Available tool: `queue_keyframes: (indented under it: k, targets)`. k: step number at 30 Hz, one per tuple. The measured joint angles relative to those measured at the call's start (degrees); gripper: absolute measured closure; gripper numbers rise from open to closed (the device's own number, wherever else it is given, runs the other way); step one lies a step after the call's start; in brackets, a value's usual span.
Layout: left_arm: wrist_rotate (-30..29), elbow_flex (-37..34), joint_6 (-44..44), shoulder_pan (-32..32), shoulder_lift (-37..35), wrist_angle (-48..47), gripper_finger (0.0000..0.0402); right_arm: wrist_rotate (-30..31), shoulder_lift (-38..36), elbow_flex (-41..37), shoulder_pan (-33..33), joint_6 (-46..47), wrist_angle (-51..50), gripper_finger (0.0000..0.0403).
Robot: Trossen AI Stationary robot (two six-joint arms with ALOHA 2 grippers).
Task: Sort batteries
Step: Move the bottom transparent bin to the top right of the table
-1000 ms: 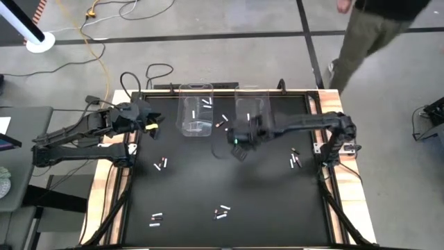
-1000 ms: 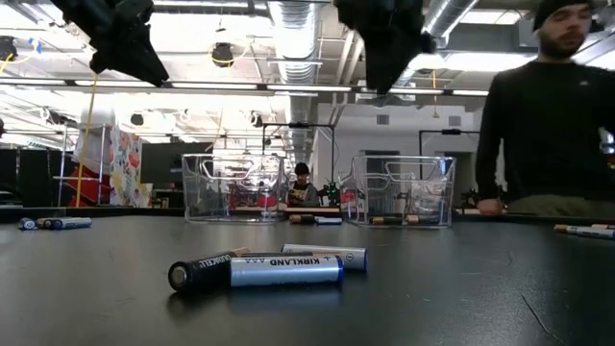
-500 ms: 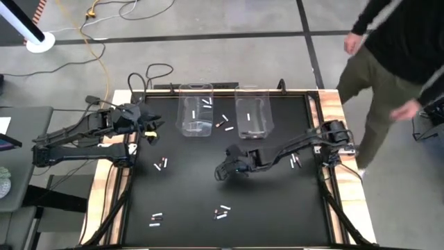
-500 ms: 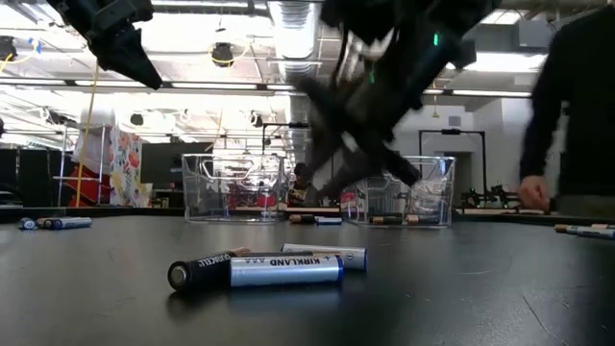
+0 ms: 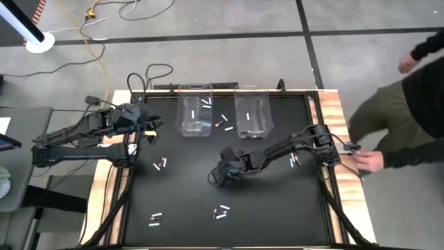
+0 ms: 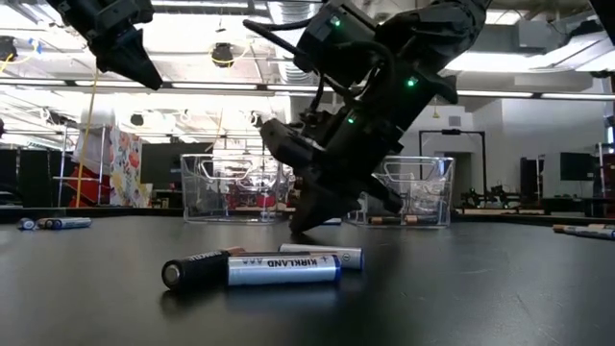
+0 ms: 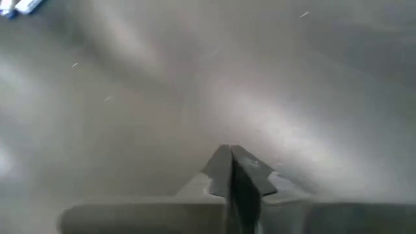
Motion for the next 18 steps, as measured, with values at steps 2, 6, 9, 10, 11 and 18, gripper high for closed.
queue_keyframes:
  k: [2,6,9,10,11,18]
  targets:
    - [0.0,0.0,0.0,0.0,0.0,0.1,0.0286,1.0,0.0,0.0,-1.1,-0.2,0.2,0.0393]
    - [-0.2,0.0,-0.3,0.0,0.0,0.1,0.0286,4.6,0.1,-0.1,-3.2,-0.2,0.2,0.0392]
    - [-0.5,0.0,-1.0,0.0,0.0,0.1,0.0286,8.0,0.2,-0.2,-4.4,-0.7,0.1,0.0396]
    - [-0.5,0.0,-1.1,0.0,0.0,0.1,0.0286,8.6,0.2,-0.2,-4.8,-0.8,0.0,0.0397]
    - [-0.5,0.0,-1.1,0.0,0.0,0.1,0.0286,9.3,0.2,-0.2,-5.1,-0.8,-0.2,0.0398]
    - [-0.6,0.0,-1.0,0.0,0.0,0.1,0.0286,13.2,0.2,-0.2,-7.0,-0.4,-3.7,0.0396]
